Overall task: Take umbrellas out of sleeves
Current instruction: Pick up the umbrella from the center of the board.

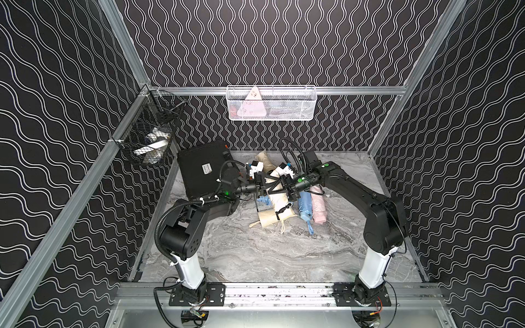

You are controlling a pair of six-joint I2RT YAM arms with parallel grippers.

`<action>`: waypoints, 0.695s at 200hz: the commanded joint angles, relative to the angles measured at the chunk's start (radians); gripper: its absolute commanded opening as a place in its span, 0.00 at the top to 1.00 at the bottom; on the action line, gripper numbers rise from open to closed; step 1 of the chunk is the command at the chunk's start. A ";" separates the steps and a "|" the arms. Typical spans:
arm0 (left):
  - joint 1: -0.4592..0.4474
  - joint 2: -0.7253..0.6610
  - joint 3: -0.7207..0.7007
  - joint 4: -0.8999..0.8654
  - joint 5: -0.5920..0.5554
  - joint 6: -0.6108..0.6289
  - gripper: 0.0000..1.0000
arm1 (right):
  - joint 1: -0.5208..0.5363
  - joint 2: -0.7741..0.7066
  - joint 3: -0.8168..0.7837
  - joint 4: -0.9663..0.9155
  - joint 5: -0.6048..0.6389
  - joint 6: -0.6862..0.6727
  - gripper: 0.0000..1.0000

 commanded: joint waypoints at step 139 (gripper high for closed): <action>0.031 -0.096 -0.051 -0.311 -0.073 0.159 0.80 | -0.155 -0.298 -0.139 -0.003 0.431 0.168 0.07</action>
